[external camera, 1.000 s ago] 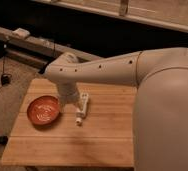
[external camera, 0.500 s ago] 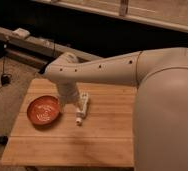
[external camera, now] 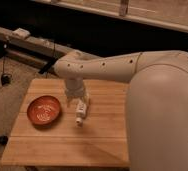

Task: Place the bottle in the ceramic bowl

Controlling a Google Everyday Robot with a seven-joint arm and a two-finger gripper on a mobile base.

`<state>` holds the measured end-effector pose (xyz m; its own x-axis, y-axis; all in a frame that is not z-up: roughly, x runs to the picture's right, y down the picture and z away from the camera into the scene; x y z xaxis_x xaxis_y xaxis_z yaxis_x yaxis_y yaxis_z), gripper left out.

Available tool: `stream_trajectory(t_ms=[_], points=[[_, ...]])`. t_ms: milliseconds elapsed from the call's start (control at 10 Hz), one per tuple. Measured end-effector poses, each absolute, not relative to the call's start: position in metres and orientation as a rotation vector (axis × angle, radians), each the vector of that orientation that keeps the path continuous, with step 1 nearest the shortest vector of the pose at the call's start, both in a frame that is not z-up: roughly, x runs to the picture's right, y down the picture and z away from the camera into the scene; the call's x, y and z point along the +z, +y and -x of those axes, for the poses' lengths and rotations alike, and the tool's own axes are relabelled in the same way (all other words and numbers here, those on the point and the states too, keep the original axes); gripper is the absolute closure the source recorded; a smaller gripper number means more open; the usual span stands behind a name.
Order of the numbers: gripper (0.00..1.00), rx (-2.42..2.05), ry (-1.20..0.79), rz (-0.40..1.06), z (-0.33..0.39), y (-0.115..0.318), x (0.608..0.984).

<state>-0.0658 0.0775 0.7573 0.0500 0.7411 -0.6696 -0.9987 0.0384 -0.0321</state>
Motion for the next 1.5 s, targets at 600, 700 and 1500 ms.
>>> stream_trajectory(t_ms=[600,700,1500], points=[[0.35,1.459,0.536,0.567,0.036,0.071,0.849],[0.35,1.452,0.532,0.568,0.040,0.071,0.860],[0.35,1.422,0.539,0.608,0.051,0.077,0.903]])
